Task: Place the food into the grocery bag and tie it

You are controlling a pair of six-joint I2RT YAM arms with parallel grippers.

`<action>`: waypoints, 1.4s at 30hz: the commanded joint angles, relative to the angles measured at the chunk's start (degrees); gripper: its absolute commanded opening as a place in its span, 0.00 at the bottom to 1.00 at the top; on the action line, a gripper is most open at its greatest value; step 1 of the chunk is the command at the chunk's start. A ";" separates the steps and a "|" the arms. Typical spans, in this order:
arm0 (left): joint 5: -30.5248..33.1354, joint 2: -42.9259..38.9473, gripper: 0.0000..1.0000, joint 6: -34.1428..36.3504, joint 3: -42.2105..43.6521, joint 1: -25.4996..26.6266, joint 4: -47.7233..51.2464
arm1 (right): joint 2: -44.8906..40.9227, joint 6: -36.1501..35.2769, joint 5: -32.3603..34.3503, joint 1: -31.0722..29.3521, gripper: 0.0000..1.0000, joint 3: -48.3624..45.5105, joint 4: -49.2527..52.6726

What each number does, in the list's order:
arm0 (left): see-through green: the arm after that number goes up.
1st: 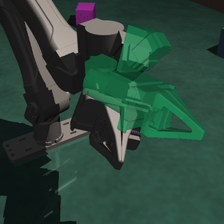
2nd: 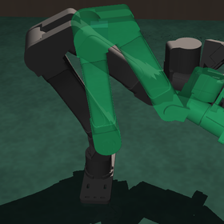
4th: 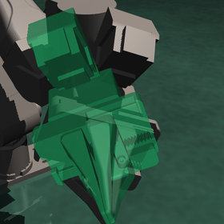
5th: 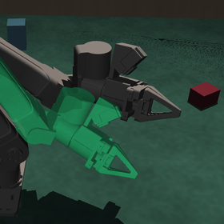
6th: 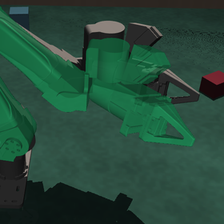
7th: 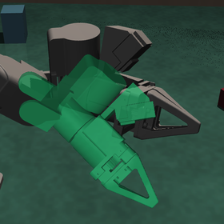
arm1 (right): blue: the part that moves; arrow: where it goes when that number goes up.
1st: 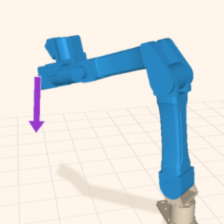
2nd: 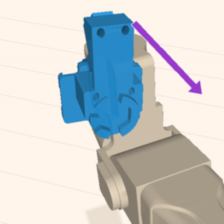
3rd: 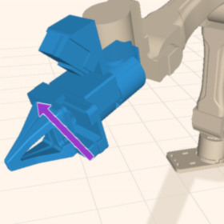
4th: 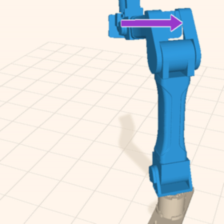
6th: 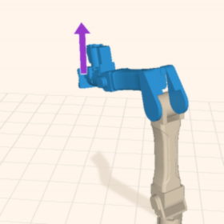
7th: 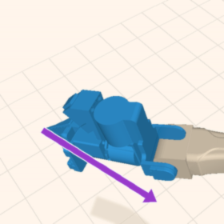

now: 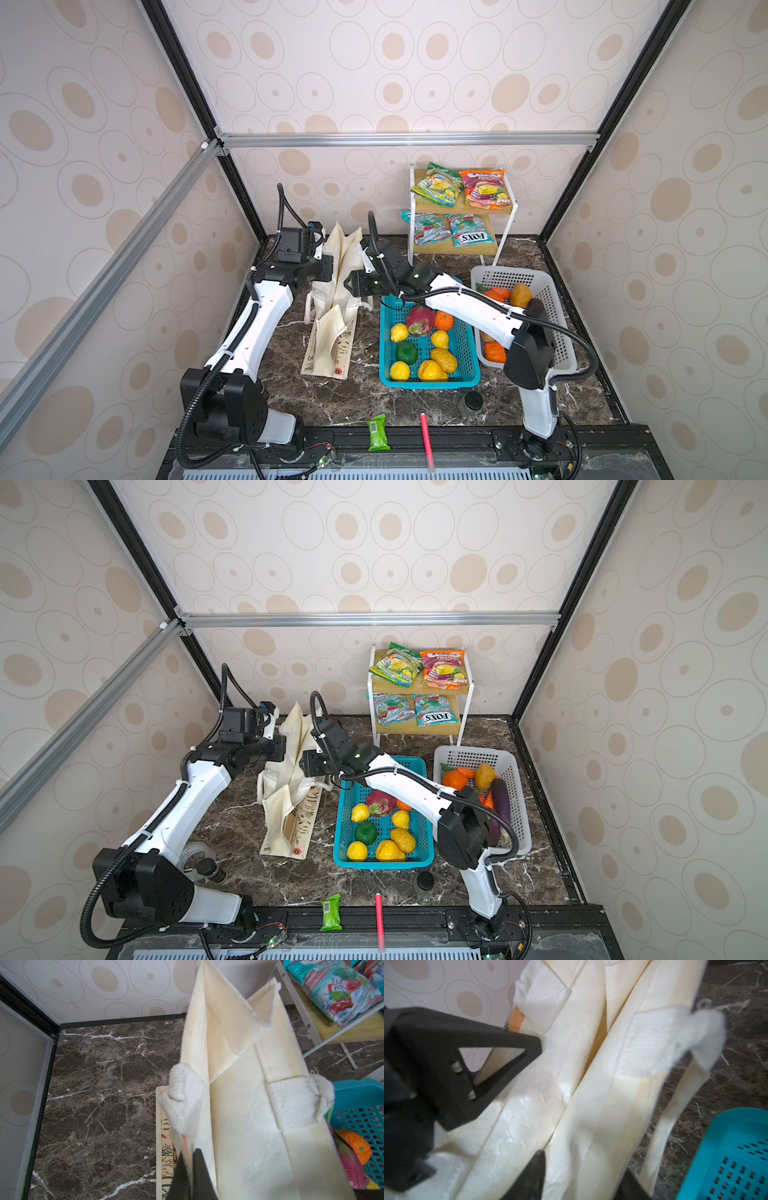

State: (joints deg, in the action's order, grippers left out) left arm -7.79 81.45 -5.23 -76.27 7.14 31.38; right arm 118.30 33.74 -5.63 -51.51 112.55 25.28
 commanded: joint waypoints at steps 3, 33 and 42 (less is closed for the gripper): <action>5.58 0.35 0.00 -0.65 -4.31 -0.52 0.60 | 1.48 -3.47 3.38 -0.38 0.00 6.71 10.30; -3.42 -11.41 0.00 -2.76 12.01 -10.00 -10.78 | -7.77 -10.25 10.65 1.94 0.00 -4.75 20.90; -6.37 -12.23 0.00 -3.51 12.90 -9.97 -12.04 | -14.98 -16.43 13.56 1.94 0.48 -7.15 18.34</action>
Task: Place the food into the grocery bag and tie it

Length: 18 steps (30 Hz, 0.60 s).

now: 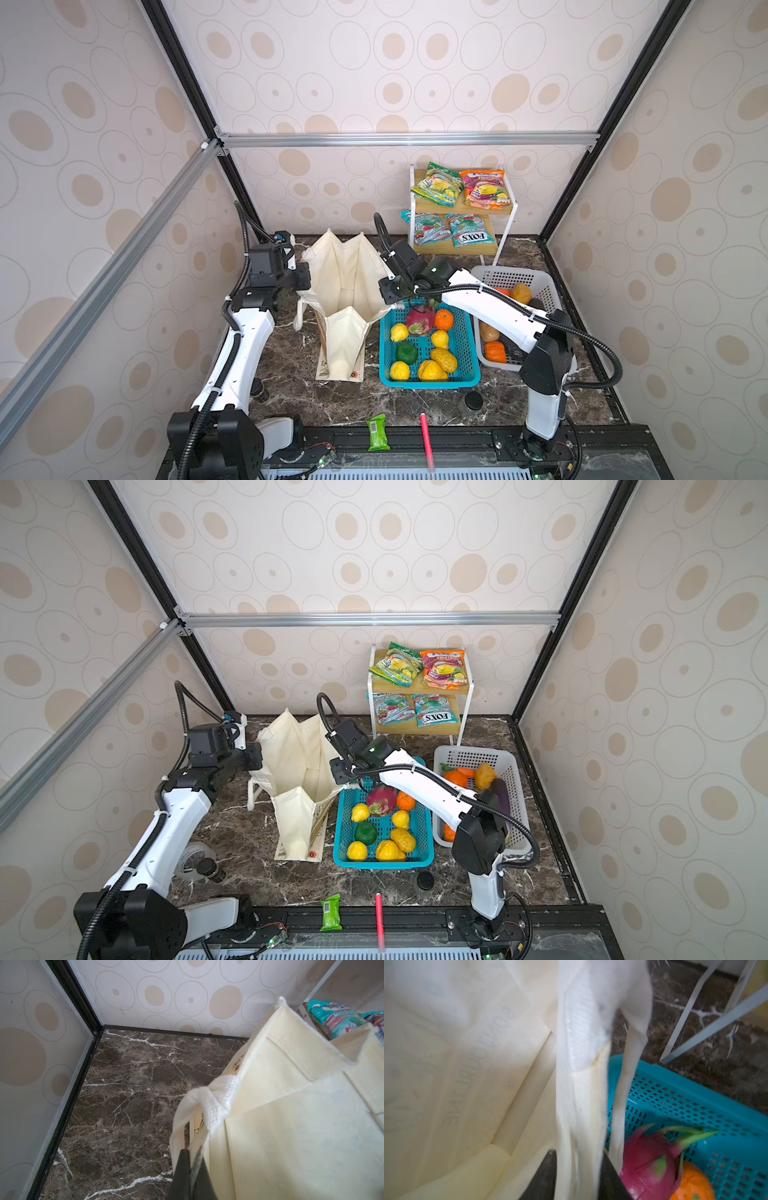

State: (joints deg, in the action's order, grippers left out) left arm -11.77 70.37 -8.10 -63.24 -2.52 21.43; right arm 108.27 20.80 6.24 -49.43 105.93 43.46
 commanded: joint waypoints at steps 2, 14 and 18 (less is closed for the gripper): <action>-2.64 -1.54 0.00 -0.65 -0.17 -0.33 -2.10 | -8.24 -5.58 4.40 -0.14 0.65 -1.76 0.20; -4.21 -3.30 0.00 -0.61 -0.17 -0.37 -1.16 | -39.46 -6.80 15.25 2.95 1.00 -26.75 -10.15; -5.44 -3.73 0.00 -1.22 0.04 -0.30 -1.30 | -40.74 0.68 8.79 8.11 1.00 -30.34 -4.31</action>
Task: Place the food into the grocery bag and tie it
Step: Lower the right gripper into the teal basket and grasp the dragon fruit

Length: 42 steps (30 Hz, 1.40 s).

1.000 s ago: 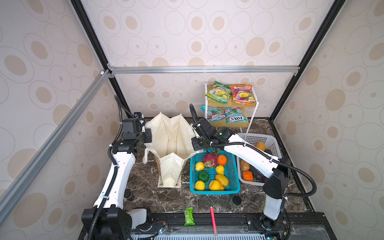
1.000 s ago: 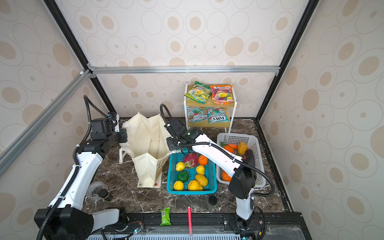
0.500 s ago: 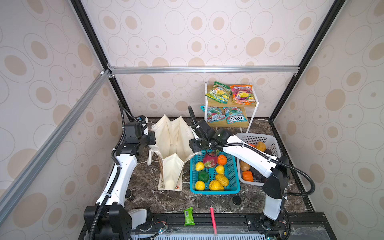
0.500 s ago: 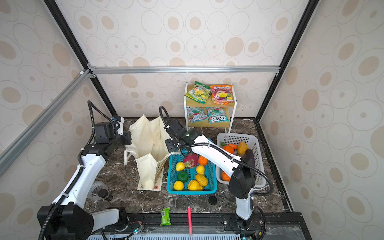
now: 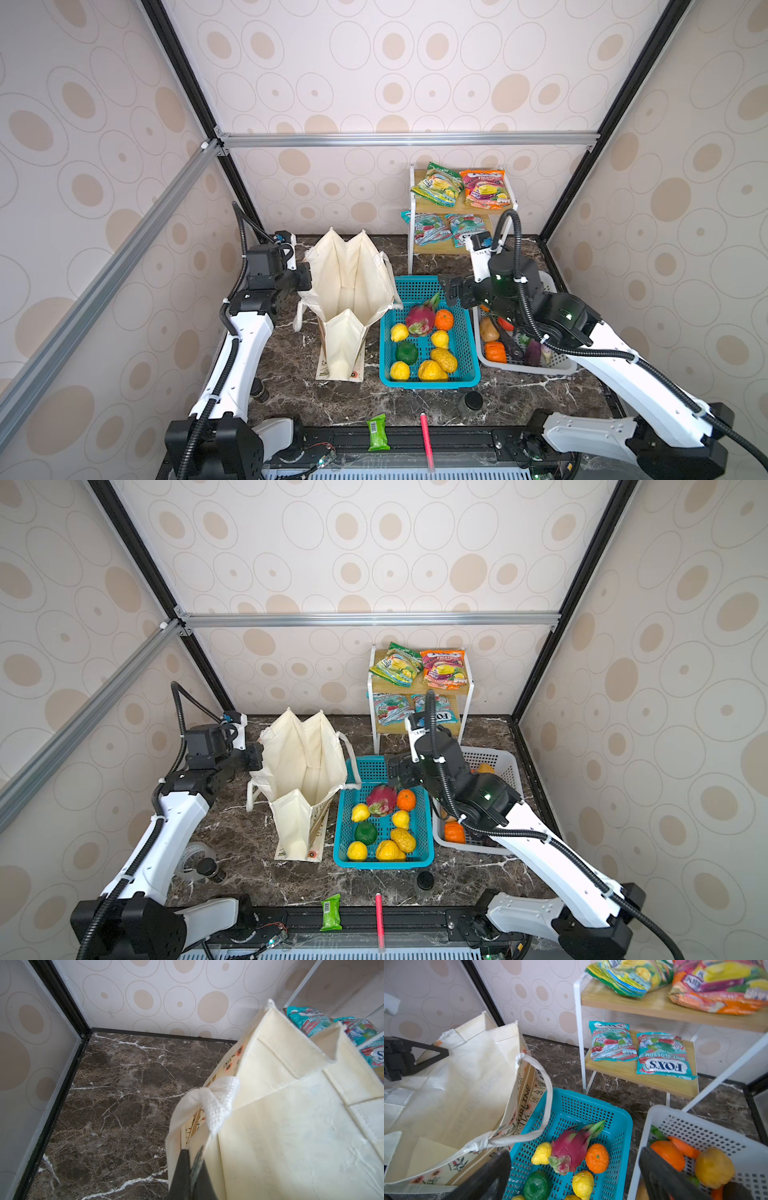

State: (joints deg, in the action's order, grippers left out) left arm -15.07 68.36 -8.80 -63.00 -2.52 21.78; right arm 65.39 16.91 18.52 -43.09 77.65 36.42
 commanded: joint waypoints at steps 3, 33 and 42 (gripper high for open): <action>-2.17 -2.33 0.00 -0.76 0.22 -0.35 -2.13 | 6.41 8.08 -4.28 1.96 1.00 -2.23 8.31; -1.65 -3.41 0.00 0.22 1.65 -0.31 -3.40 | 27.35 31.43 -18.07 2.46 1.00 -11.86 -9.86; -2.06 -4.06 0.00 -0.26 2.78 -0.34 -4.05 | 31.47 35.14 -15.12 2.66 1.00 -13.04 -14.65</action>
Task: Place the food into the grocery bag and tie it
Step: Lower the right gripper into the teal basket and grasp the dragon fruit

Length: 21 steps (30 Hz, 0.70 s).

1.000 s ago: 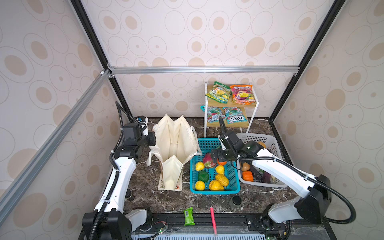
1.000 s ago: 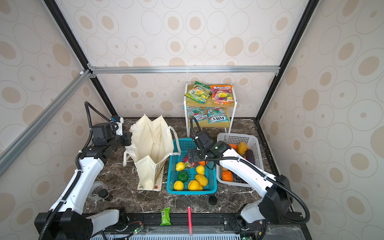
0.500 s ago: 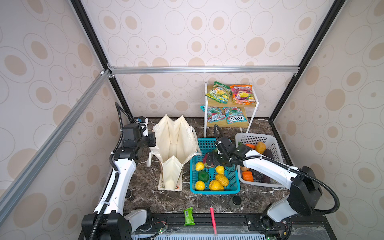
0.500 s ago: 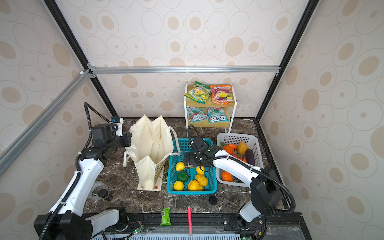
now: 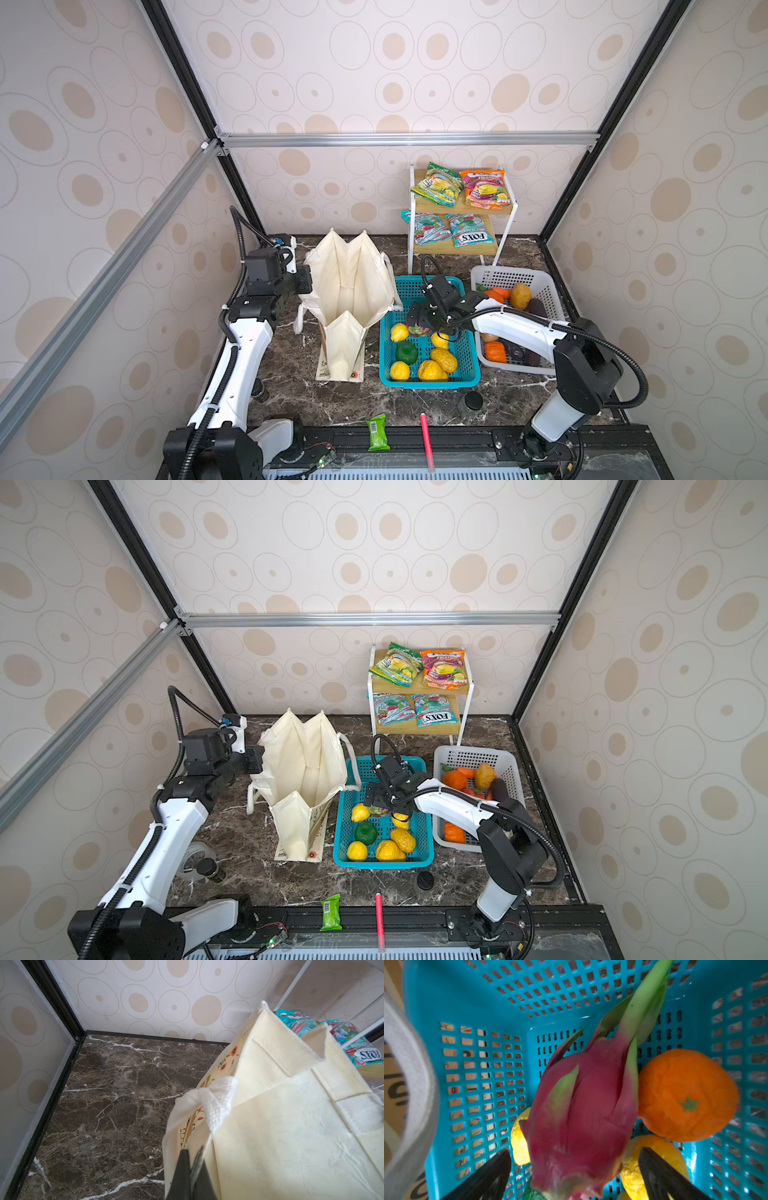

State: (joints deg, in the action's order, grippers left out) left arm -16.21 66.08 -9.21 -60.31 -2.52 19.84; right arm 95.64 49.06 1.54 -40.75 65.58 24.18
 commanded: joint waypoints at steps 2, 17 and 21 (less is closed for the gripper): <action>-1.01 -1.83 0.00 0.16 0.37 -0.38 -2.34 | 2.13 3.76 2.24 0.31 1.00 -0.81 -3.18; -1.46 -1.98 0.00 0.42 0.12 -0.33 -1.98 | 5.69 5.62 4.92 0.37 0.89 -2.30 -7.19; -1.12 -2.63 0.00 0.37 0.55 -0.36 -2.43 | 5.68 4.36 3.24 0.32 0.76 -1.61 -6.98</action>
State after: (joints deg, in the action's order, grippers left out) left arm -16.45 65.25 -9.21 -59.37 -2.52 18.96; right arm 100.05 53.23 4.71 -40.73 64.60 16.95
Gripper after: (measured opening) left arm 0.048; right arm 0.784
